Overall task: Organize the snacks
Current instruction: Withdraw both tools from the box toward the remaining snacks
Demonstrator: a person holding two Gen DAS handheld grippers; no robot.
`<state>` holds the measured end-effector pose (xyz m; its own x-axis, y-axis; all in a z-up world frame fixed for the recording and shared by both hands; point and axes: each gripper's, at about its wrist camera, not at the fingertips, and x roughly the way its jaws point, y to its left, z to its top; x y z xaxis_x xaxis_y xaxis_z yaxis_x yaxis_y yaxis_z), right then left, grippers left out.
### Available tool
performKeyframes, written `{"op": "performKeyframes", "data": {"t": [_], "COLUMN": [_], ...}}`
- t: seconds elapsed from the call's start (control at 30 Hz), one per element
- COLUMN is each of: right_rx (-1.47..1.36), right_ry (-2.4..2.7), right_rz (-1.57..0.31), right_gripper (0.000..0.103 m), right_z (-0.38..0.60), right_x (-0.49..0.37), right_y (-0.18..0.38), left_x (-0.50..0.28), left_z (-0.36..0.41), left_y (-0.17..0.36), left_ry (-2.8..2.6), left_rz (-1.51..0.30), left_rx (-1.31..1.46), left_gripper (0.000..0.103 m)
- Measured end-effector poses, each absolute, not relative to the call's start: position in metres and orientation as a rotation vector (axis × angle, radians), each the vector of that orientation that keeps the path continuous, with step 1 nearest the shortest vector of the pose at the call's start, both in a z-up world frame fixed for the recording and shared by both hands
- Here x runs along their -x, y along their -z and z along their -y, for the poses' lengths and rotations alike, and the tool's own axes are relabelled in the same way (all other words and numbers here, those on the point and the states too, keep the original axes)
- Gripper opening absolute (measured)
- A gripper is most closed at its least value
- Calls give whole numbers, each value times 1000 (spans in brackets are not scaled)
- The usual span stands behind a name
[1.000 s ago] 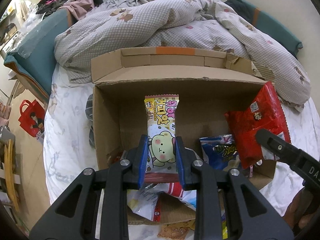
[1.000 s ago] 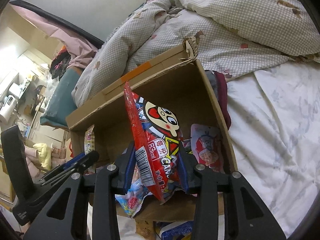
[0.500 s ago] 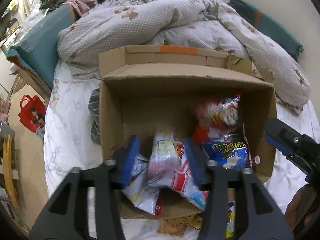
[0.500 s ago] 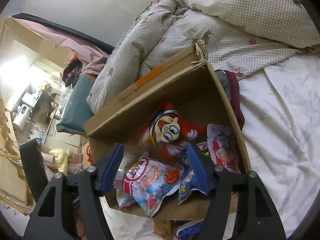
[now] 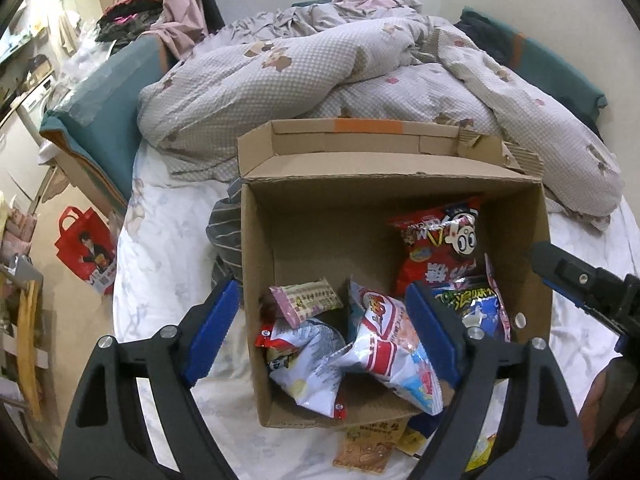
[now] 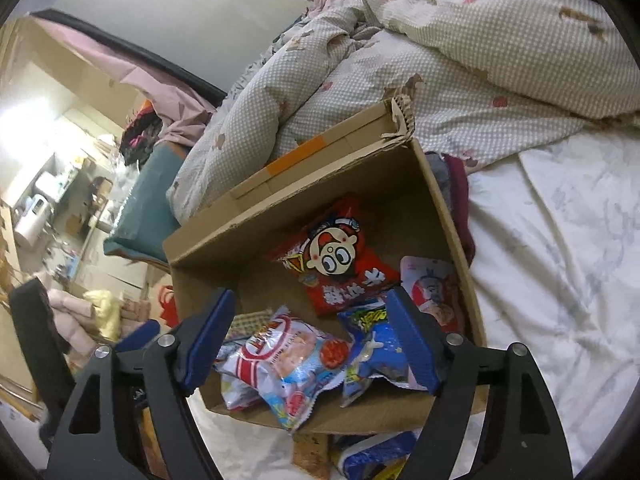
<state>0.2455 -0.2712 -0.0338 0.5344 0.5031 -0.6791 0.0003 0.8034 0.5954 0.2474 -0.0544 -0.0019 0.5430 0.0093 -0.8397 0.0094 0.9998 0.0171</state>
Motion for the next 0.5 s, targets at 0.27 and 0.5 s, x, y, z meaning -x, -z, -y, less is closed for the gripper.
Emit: {"op": "performKeyframes", "data": {"t": [0.27, 0.5], "right_rx": [-537, -520], "right_ry": [-316, -322], "right_rz": [-960, -970], "right_gripper": [81, 81], "right_z": [272, 274], "right_x": [-227, -206], "right_y": [22, 14], "left_x": [-232, -211], "left_z": [55, 49], "left_y": [-9, -18], "left_ry": [12, 16], "left_rz": [-982, -967], "left_rx": [-29, -27], "left_gripper": [83, 83]}}
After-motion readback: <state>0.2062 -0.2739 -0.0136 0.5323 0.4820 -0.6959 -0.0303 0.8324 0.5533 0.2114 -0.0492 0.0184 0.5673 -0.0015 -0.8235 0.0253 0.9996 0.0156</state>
